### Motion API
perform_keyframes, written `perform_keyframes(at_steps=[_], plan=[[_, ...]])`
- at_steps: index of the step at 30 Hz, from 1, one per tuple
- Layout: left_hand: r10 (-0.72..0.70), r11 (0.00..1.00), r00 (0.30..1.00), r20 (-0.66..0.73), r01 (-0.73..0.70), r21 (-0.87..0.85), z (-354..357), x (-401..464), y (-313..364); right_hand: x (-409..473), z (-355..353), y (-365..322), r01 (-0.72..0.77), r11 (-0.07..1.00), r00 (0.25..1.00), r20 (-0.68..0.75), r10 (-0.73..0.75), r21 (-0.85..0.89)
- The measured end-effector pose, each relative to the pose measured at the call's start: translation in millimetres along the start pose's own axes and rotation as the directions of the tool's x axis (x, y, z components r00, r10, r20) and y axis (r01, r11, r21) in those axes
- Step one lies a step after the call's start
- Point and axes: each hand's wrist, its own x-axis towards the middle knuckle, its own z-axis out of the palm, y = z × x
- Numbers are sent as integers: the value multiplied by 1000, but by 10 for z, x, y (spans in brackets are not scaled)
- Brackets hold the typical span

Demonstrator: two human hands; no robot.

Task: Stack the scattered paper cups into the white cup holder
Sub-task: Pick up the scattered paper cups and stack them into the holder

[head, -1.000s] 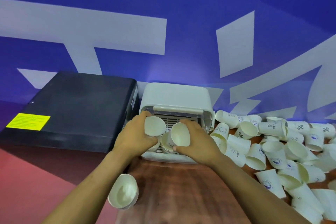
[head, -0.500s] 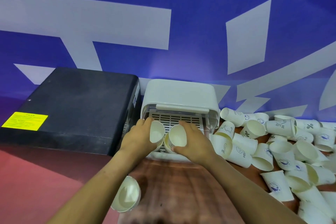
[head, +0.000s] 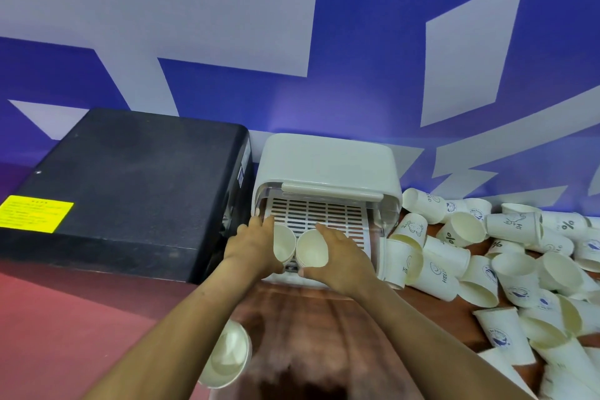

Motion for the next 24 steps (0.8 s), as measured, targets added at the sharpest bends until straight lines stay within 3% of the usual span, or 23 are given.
perform_keyframes(at_steps=[6,10,14,24], plan=[[0,1000,1000,14,0,-5,17,16,-10,35,-4,42,27,999,1000,13,-27,-23],[83,994,990,-114,-91,-64,-76,-95,40,-65,-115,61,58,998,997,-53,-56,39],[220,936,930,-296,-286,-203,-151,-303,178,-260,-265,149,67,989,987,-156,-46,134],[396,866,869,-297,-461,-192,4,-563,872,-740,-550,753,-78,979,960,-252,125,189]])
